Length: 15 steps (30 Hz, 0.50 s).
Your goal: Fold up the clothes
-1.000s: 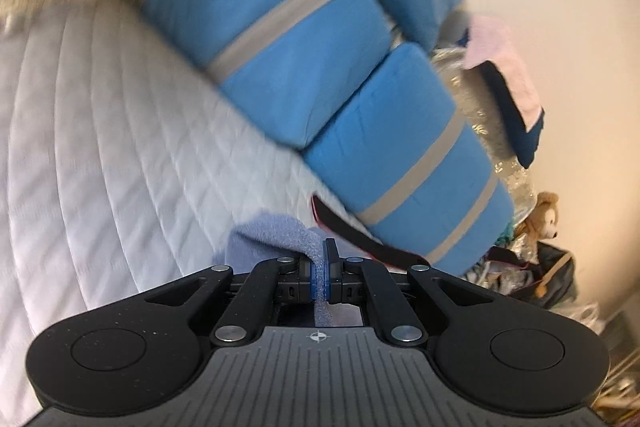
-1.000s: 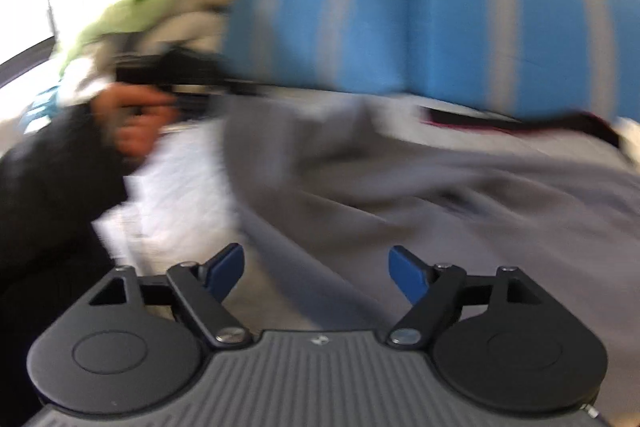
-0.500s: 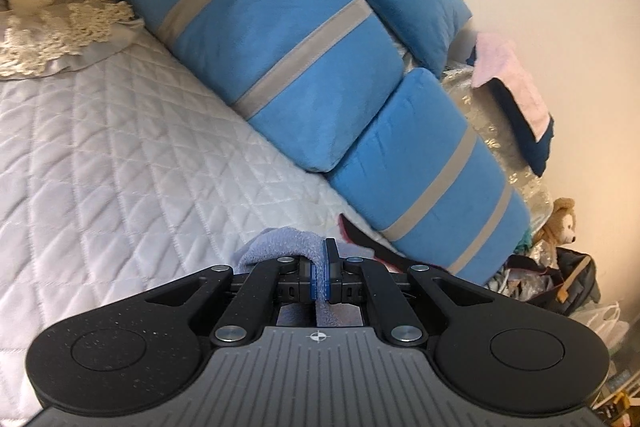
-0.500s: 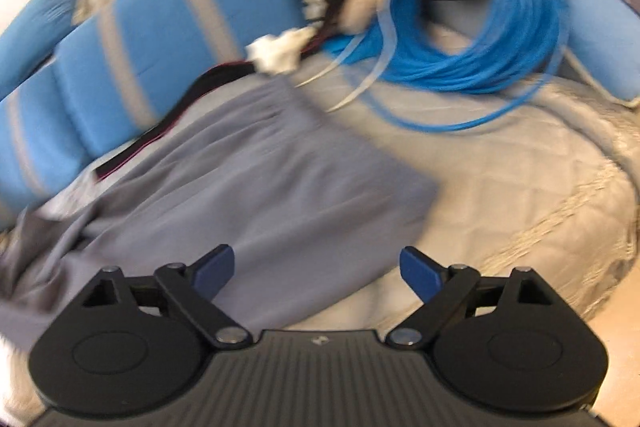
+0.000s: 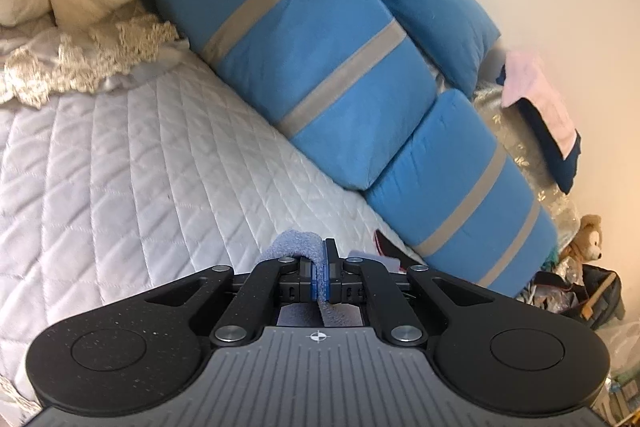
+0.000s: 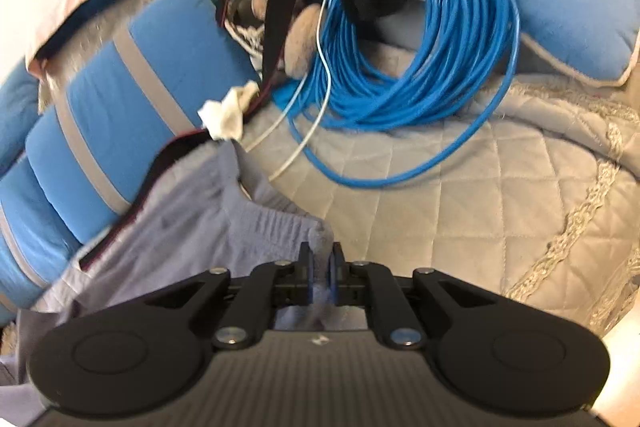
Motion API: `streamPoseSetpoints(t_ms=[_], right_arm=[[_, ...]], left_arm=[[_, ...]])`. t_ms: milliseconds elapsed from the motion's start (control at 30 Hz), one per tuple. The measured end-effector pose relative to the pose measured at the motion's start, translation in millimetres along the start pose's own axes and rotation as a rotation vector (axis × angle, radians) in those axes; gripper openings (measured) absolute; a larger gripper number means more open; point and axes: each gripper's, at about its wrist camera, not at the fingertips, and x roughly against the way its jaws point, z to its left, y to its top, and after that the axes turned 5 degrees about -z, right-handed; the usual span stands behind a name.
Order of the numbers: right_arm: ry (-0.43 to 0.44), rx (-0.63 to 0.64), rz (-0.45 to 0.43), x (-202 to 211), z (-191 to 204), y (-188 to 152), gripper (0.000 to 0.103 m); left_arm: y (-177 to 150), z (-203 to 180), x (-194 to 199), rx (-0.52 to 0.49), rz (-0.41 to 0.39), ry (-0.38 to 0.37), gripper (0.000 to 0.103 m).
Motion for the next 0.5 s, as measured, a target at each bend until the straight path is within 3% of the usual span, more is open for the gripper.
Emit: streamPoseSetpoints(t_ms=[200,300,333,367,433,500], right_arm=[[-0.024,0.05,0.029,8,4,-3,0.0],[-0.079,0.107,0.055,5,12,-9,0.001],[-0.107,0.128,0.052,6,16,-11,0.009],[-0.137,0.14,0.032,9,21,-12,0.027],[-0.178,0.152,-0.023,17,33,-12,0.03],[-0.176,0.189,-0.078,27,53,-12,0.058]], left_arm=[[-7,5,12,-0.028,0.057,0.071,0.002],[-13,9,16,-0.037,0.099,0.108,0.002],[-15,11,17,-0.04,0.113,0.12,0.002],[-18,12,18,-0.043,0.127,0.132,0.002],[-22,15,21,-0.046,0.154,0.155,0.003],[-28,19,23,-0.04,0.175,0.165,0.003]])
